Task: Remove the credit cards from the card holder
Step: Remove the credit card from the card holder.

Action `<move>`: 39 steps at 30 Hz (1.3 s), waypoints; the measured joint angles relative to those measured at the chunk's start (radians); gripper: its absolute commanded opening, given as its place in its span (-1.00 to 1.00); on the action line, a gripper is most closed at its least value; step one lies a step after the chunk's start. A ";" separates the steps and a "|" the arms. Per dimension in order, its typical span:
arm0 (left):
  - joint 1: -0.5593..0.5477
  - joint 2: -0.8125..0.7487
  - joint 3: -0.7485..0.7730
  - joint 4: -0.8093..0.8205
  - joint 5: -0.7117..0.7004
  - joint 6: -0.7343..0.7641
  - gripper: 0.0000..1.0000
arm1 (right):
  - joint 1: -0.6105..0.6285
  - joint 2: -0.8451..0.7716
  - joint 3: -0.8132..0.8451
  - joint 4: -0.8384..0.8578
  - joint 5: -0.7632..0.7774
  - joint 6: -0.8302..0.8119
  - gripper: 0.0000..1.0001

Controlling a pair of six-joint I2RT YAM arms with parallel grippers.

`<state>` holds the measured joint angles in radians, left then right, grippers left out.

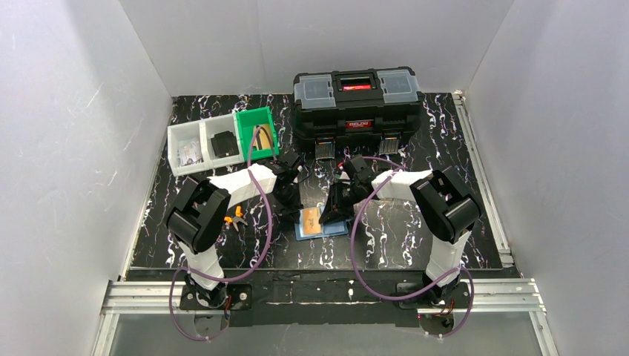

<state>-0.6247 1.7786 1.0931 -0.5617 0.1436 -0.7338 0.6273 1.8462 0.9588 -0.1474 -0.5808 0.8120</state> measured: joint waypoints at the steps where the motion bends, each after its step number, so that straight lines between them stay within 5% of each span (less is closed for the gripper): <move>1: 0.000 0.000 0.000 0.000 0.000 0.001 -1.00 | 0.000 0.000 0.000 0.003 -0.003 0.001 -0.39; 39: -0.022 0.060 0.081 -0.074 0.013 0.074 -1.00 | -0.016 0.076 0.030 0.047 -0.111 0.030 -0.48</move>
<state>-0.6464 1.8385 1.1740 -0.6357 0.1562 -0.6601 0.6117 1.9224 0.9886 -0.1001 -0.6914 0.8421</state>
